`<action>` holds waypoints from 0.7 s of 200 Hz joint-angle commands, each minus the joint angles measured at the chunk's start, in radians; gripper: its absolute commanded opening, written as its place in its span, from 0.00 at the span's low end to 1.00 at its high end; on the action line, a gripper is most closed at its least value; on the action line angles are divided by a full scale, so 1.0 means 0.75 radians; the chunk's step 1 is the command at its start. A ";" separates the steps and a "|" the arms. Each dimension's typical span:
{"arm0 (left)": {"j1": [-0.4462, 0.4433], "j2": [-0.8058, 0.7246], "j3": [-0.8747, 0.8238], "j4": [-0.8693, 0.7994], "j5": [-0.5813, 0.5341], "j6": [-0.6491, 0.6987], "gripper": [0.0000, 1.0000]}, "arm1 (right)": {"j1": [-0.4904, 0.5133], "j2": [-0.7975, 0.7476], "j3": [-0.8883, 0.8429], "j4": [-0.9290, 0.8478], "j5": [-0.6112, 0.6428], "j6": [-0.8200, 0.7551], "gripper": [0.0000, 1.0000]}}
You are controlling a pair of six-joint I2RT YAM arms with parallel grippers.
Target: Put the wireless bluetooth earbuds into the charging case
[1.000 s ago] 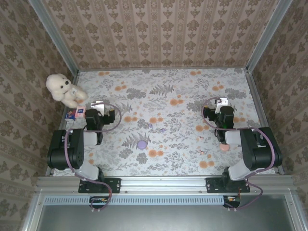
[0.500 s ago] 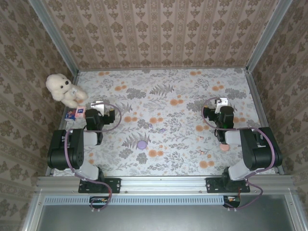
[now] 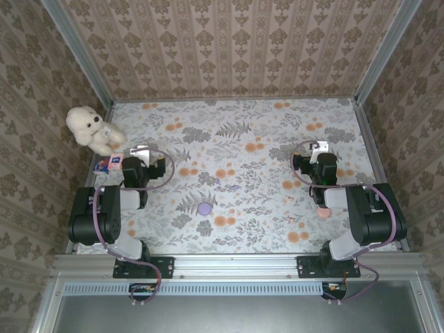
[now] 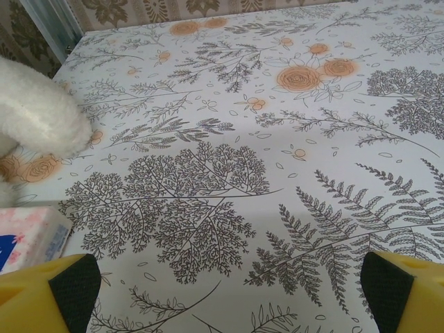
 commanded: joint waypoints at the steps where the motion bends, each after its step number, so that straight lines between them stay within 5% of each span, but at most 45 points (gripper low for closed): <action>1: 0.007 -0.007 0.026 0.012 0.025 -0.016 1.00 | 0.002 -0.001 0.015 0.015 -0.008 -0.006 1.00; 28: -0.020 -0.030 0.013 0.028 -0.062 -0.006 1.00 | 0.003 -0.048 0.019 -0.018 -0.005 -0.005 1.00; 67: -0.079 -0.206 0.135 -0.321 -0.230 -0.002 1.00 | 0.010 -0.348 0.381 -0.845 0.072 0.154 1.00; 103: -0.174 -0.310 0.260 -0.530 -0.328 -0.006 1.00 | -0.004 -0.453 0.533 -1.216 0.312 0.697 1.00; 140: -0.298 -0.387 0.457 -0.857 -0.424 -0.140 1.00 | 0.001 -0.440 0.633 -1.389 0.084 0.619 0.95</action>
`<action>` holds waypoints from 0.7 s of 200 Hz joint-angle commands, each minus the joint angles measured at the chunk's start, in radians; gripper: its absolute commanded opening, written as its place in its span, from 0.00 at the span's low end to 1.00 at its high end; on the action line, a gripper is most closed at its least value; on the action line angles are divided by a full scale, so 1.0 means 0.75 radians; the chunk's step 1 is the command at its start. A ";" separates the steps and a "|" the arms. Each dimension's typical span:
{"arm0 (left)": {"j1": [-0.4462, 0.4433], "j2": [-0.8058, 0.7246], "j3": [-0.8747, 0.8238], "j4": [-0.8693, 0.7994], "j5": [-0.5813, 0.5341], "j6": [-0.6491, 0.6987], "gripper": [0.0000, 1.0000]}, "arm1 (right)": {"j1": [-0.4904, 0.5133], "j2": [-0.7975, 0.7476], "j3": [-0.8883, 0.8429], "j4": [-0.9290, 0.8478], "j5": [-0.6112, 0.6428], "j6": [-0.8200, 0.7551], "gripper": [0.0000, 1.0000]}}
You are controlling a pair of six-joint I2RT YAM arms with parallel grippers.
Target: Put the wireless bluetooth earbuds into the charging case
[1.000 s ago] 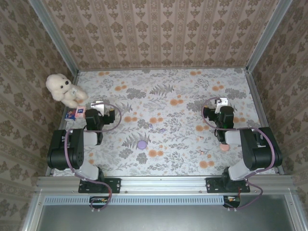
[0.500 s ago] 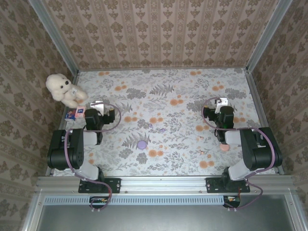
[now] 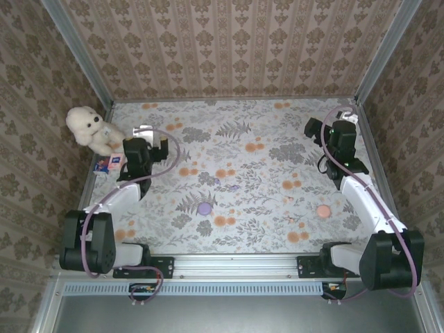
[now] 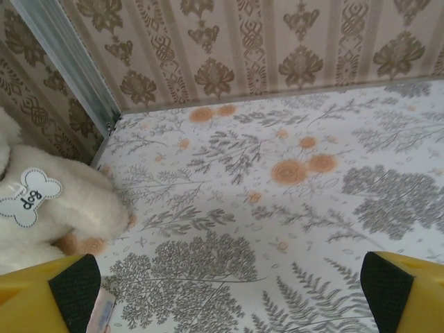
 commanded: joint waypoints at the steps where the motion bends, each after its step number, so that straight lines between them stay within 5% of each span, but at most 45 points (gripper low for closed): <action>1: -0.065 -0.063 0.124 -0.292 -0.110 -0.114 1.00 | 0.011 0.014 0.046 -0.305 -0.079 0.089 0.95; 73: -0.151 -0.167 0.242 -0.769 -0.043 -0.604 1.00 | 0.121 0.065 0.095 -0.694 -0.184 0.221 0.84; 140: -0.227 -0.157 0.243 -0.832 0.052 -0.717 1.00 | 0.268 0.108 0.097 -0.868 -0.075 0.455 0.82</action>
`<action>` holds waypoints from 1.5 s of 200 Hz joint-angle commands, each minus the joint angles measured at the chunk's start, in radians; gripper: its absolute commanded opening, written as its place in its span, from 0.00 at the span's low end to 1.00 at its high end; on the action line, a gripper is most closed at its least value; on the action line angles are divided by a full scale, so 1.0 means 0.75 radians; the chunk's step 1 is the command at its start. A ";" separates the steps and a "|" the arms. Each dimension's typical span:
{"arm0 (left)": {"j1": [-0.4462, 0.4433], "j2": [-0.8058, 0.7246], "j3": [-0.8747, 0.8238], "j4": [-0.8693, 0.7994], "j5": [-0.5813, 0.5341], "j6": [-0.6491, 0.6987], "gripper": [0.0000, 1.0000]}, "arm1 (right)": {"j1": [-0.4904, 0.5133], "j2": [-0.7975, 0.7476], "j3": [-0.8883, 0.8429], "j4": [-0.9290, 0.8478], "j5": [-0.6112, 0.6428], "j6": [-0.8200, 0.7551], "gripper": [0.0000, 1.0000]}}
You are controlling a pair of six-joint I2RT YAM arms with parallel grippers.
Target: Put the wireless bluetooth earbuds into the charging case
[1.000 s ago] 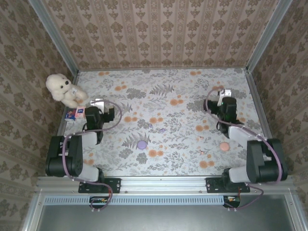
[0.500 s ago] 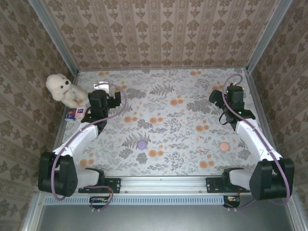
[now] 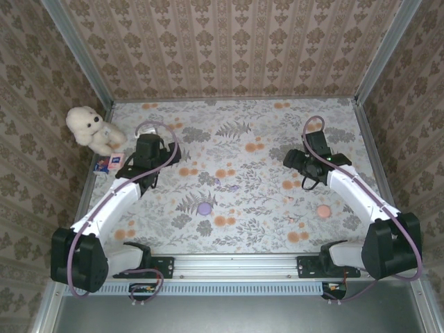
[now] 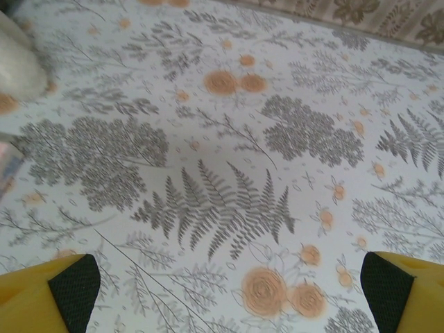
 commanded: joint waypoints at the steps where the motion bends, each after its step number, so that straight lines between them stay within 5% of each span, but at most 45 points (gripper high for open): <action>1: -0.026 -0.004 0.027 -0.044 0.040 -0.073 1.00 | 0.005 -0.018 0.009 -0.133 0.058 0.156 0.82; 67: -0.061 0.058 0.042 -0.038 0.149 -0.076 1.00 | -0.001 -0.150 -0.070 -0.372 0.201 0.525 0.84; 117: -0.081 0.091 0.010 0.027 0.194 -0.129 1.00 | -0.076 -0.166 -0.162 -0.486 0.141 0.871 0.86; 178: -0.116 0.179 0.067 0.075 0.216 -0.139 1.00 | -0.237 -0.032 -0.078 -0.603 0.039 0.979 0.88; 300: -0.145 0.229 0.132 0.082 0.219 -0.128 1.00 | -0.310 -0.003 -0.244 -0.466 -0.055 1.062 0.92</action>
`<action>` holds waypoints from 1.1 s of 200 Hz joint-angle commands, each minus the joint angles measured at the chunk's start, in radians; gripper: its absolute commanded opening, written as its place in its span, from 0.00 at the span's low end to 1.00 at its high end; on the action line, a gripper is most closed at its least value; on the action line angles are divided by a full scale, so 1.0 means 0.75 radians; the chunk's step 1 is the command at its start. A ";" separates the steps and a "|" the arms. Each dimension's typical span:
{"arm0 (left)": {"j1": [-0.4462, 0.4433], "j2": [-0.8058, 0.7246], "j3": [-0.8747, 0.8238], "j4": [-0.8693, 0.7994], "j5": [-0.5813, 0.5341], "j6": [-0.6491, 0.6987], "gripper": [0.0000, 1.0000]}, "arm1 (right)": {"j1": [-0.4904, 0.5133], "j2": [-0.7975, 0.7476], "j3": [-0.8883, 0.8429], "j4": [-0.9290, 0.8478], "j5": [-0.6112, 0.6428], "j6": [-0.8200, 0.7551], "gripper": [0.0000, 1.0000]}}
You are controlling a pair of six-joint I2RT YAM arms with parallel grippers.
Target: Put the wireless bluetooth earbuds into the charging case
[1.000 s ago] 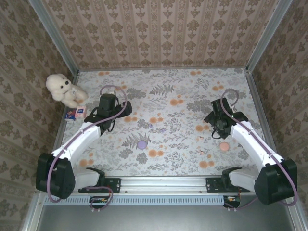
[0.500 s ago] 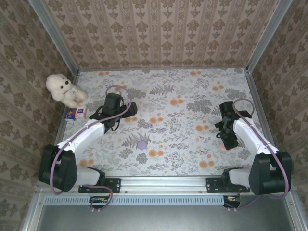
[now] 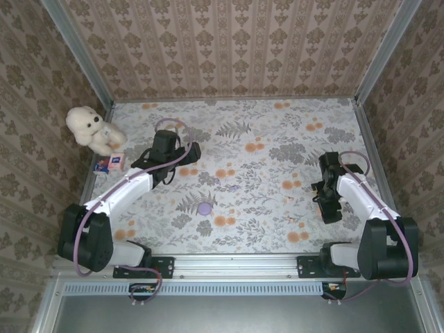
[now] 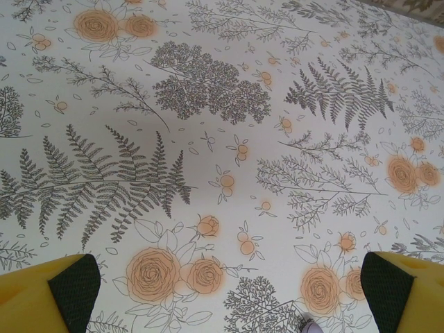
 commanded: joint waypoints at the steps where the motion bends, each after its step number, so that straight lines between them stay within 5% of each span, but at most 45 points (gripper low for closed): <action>1: -0.015 0.012 0.045 0.016 0.007 -0.015 1.00 | -0.018 0.028 -0.028 0.035 -0.047 0.032 0.92; 220: -0.073 0.019 0.087 -0.019 -0.040 -0.006 1.00 | -0.135 0.265 -0.052 0.233 -0.086 -0.056 0.81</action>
